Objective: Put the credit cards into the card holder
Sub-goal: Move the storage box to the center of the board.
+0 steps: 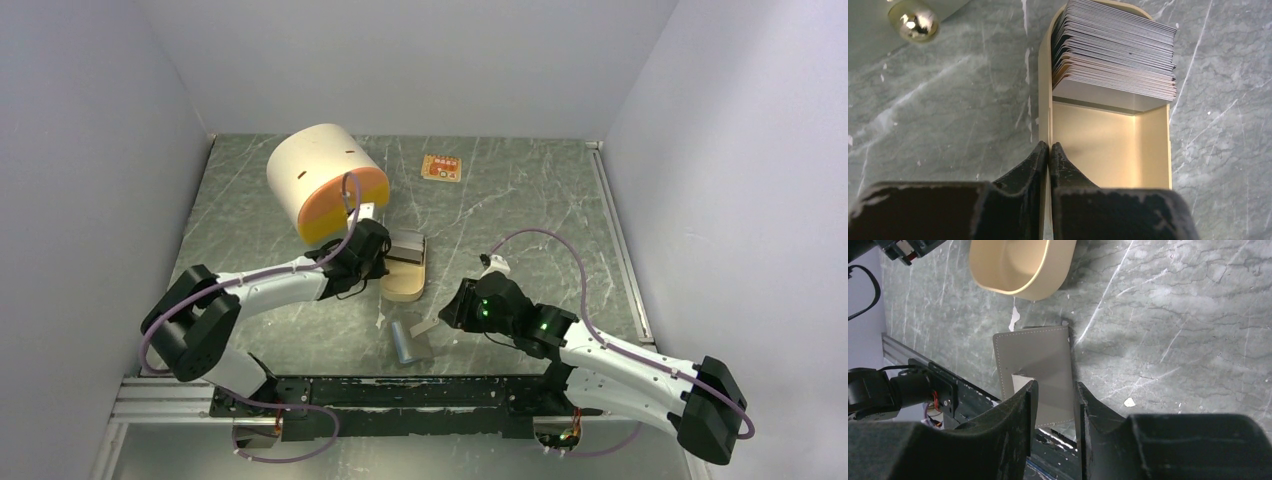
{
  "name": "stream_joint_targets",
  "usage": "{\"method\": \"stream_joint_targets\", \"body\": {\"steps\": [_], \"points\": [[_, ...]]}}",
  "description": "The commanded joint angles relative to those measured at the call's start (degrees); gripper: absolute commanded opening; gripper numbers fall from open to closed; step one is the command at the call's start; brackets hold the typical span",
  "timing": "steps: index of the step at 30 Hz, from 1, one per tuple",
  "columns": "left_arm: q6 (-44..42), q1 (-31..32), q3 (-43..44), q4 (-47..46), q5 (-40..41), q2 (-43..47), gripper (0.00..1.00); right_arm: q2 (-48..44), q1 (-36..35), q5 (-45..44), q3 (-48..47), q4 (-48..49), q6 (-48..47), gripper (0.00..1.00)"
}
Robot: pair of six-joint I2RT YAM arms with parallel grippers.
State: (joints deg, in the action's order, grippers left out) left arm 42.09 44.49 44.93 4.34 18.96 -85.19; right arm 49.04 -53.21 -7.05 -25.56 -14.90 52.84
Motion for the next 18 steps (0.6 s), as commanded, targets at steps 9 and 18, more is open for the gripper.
{"method": "stream_joint_targets", "body": {"steps": [9,18], "points": [[-2.94,0.47,6.07,-8.08,0.46,-5.42,0.14,0.62,0.21,0.11,1.06,1.45,0.51,0.36],[-2.57,0.51,8.74,1.10,-3.82,-0.42,0.44,1.11,0.19,0.13,0.86,1.61,0.27,0.36]]}}
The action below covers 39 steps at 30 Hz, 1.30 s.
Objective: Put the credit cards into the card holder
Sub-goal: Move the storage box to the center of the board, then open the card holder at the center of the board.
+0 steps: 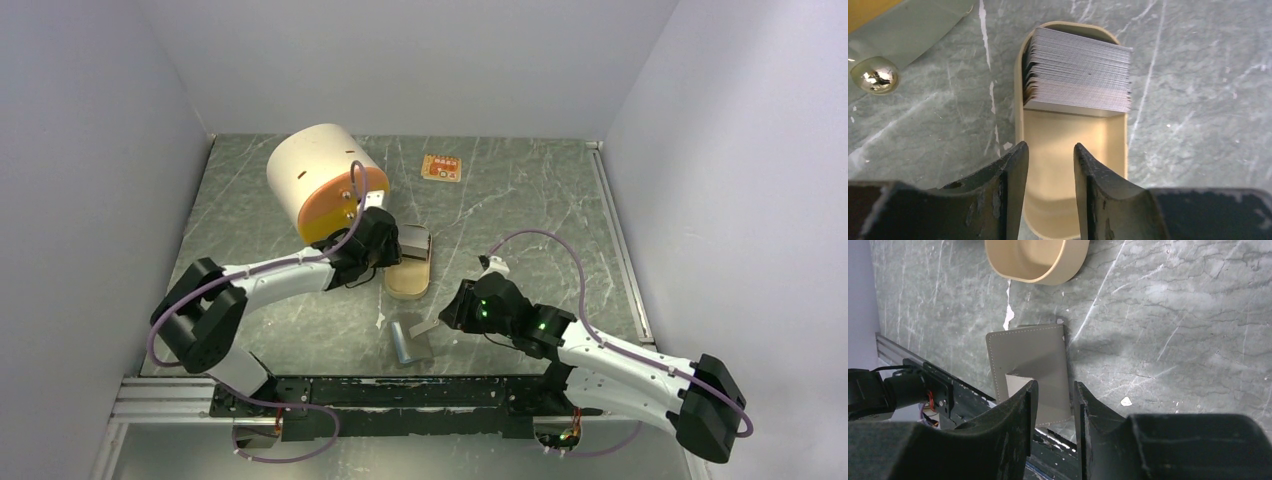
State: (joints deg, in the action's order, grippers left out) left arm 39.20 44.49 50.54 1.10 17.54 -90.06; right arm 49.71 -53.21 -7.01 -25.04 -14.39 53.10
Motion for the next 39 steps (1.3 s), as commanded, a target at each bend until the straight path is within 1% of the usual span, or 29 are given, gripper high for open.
{"method": "stream_joint_targets", "body": {"steps": [1,3,5,7,8,12,15,19,23,26,29,31,34,39], "points": [[0.61,0.59,3.11,6.08,-3.52,5.48,0.44,0.55,0.21,0.01,0.34,1.21,-0.01,0.36],[1.06,0.76,2.09,8.36,-7.14,8.11,0.44,0.78,0.16,-0.20,0.36,1.36,-0.02,0.36],[1.63,1.05,-0.26,9.34,-11.70,11.27,0.40,0.90,0.21,-0.14,0.26,1.58,-0.06,0.36],[2.54,1.78,-3.44,9.48,-15.83,14.41,0.28,1.08,0.18,-0.05,0.17,1.73,-0.08,0.36],[3.50,2.25,-5.14,9.61,-17.16,15.71,0.25,1.19,0.20,-0.11,0.09,1.67,-0.15,0.36],[6.68,4.40,-10.39,12.03,-19.42,20.18,0.15,1.19,0.21,-0.20,0.05,1.43,-0.19,0.36],[8.61,5.85,-12.45,13.39,-20.37,20.63,0.09,0.96,0.20,-0.61,-0.25,0.86,-0.34,0.36],[11.07,7.60,-15.15,9.16,-22.77,18.42,0.09,0.76,0.23,-1.36,-0.57,0.06,-0.60,0.36],[12.15,10.17,-13.42,5.14,-23.67,12.07,0.09,0.94,0.23,-1.04,-1.74,-1.31,-0.97,0.36],[11.49,11.47,-10.35,2.23,-24.63,8.09,0.09,0.72,-0.55,-0.46,-5.53,-6.61,-1.57,0.38],[11.21,11.68,-7.55,-0.30,-25.45,6.34,0.09,0.33,-2.32,-1.67,-10.70,-13.18,-3.07,0.43],[11.12,11.68,-6.57,-2.01,-26.58,5.50,0.09,0.09,-3.24,-1.78,-12.79,-15.47,-3.44,0.46],[11.48,11.68,-5.01,-3.27,-27.74,3.97,0.09,-0.04,-4.96,-1.36,-13.15,-14.94,-2.80,0.49],[12.64,11.68,-4.36,-5.16,-31.07,1.99,0.09,2.27,-7.51,-2.50,-13.50,-13.53,0.17,0.49]]}}
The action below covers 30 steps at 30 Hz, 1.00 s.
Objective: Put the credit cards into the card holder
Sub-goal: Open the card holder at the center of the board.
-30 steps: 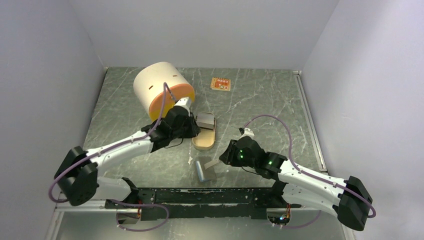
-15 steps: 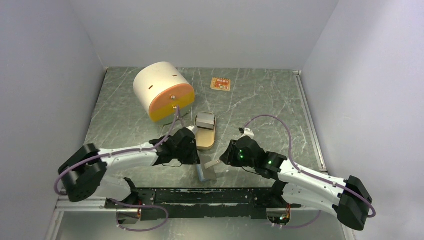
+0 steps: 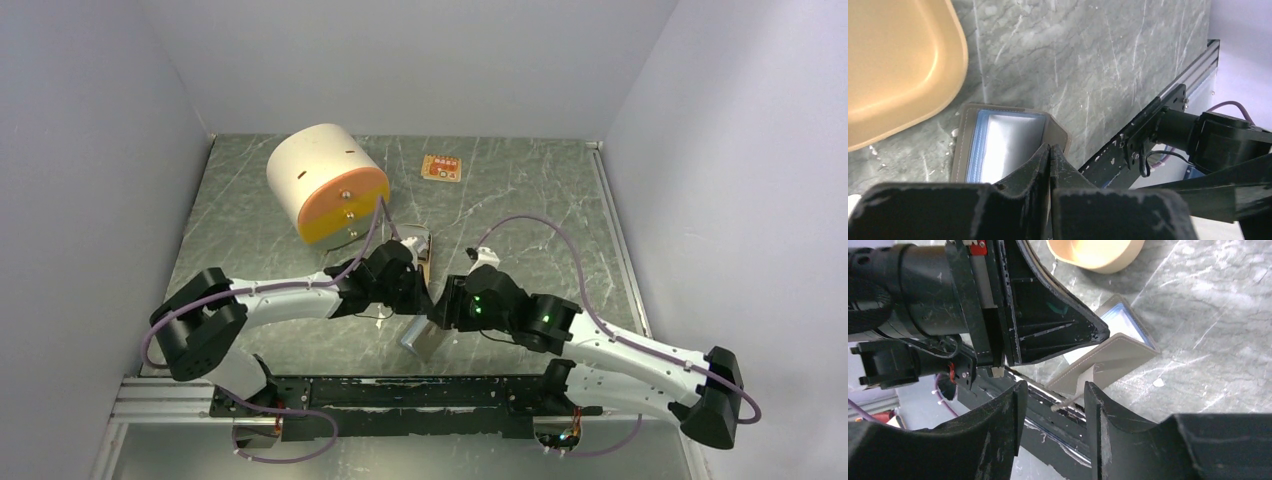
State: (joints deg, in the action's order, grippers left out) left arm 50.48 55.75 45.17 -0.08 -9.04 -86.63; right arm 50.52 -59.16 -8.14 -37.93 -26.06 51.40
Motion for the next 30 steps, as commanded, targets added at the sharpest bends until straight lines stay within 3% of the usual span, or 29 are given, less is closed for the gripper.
{"method": "stream_joint_targets", "body": {"steps": [1,9,15,23,26,29,30], "points": [[1.76,0.42,0.66,-4.60,-4.98,-1.51,0.09,2.13,-1.62,-1.66,-0.73,-2.45,2.60,0.49],[4.27,0.55,-0.38,-5.72,-8.89,-1.59,0.09,4.55,-1.82,-2.97,2.07,-2.68,8.10,0.48],[5.89,1.22,-1.31,-5.49,-12.56,-1.34,0.09,0.17,-1.77,-7.32,4.47,-6.41,16.08,0.48],[5.96,2.88,0.32,-6.70,-15.25,-4.84,0.09,-0.05,-1.76,-4.61,10.32,-4.20,24.18,0.48],[4.91,3.02,-0.45,-7.02,-15.92,-3.21,0.09,0.12,-1.80,-5.16,12.54,-2.75,23.48,0.38],[2.24,2.38,-2.68,-5.49,-13.07,2.68,0.13,-0.92,-1.78,-6.21,15.68,1.41,19.57,0.14],[1.55,1.90,-3.71,-3.89,-11.75,5.13,0.17,-1.33,-1.80,-5.83,16.76,3.39,17.65,0.11]]}}
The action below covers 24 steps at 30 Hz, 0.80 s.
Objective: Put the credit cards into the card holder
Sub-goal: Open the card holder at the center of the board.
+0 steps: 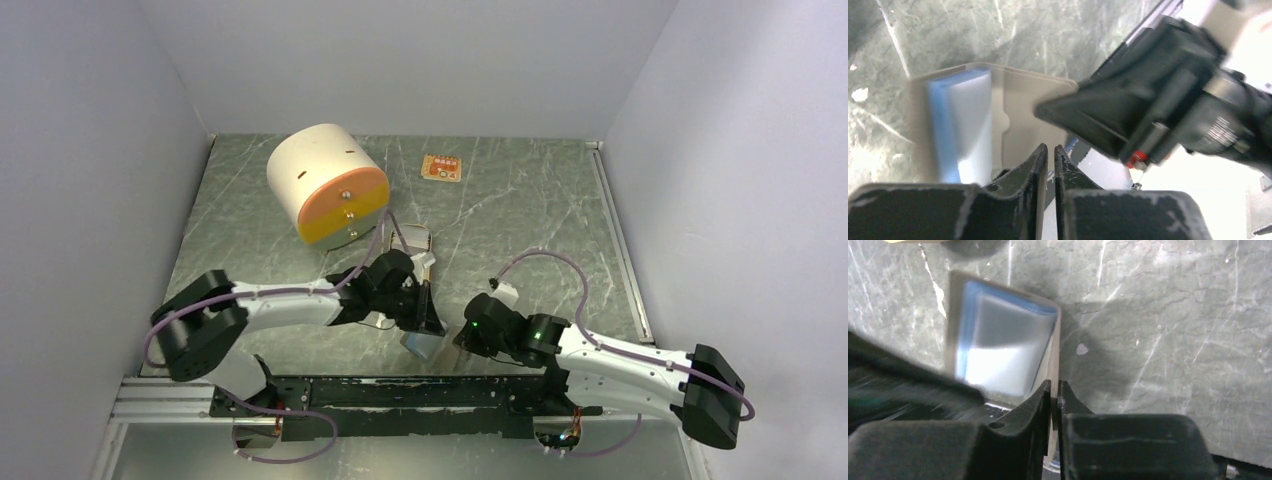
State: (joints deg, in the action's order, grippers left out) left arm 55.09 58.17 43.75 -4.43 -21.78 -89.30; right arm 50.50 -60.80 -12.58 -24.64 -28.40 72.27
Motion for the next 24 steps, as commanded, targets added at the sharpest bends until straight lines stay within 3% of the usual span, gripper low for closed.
{"method": "stream_joint_targets", "body": {"steps": [1,7,12,15,18,24], "points": [[-3.55,-1.11,-3.62,2.05,2.46,9.90,0.20,-1.87,-0.14,-0.68,4.41,8.18,-5.40,0.09],[-7.20,-3.32,-8.84,9.50,5.85,17.94,0.36,-3.26,-0.14,1.04,4.61,13.72,-11.74,0.01],[-7.40,-3.33,-11.64,2.89,2.20,22.01,0.54,-1.45,-0.14,2.80,2.75,15.20,-13.03,0.00],[-8.10,-3.60,-11.03,4.11,5.56,21.38,0.62,0.29,-0.13,3.24,0.18,14.29,-14.20,0.00],[-9.69,-4.58,-10.21,5.15,6.50,19.57,0.66,1.99,-0.12,2.69,-2.07,12.34,-15.37,0.00],[-9.83,-6.52,-13.60,-4.55,0.42,17.46,0.71,6.41,-0.07,3.98,-4.70,9.58,-14.16,0.00]]}}
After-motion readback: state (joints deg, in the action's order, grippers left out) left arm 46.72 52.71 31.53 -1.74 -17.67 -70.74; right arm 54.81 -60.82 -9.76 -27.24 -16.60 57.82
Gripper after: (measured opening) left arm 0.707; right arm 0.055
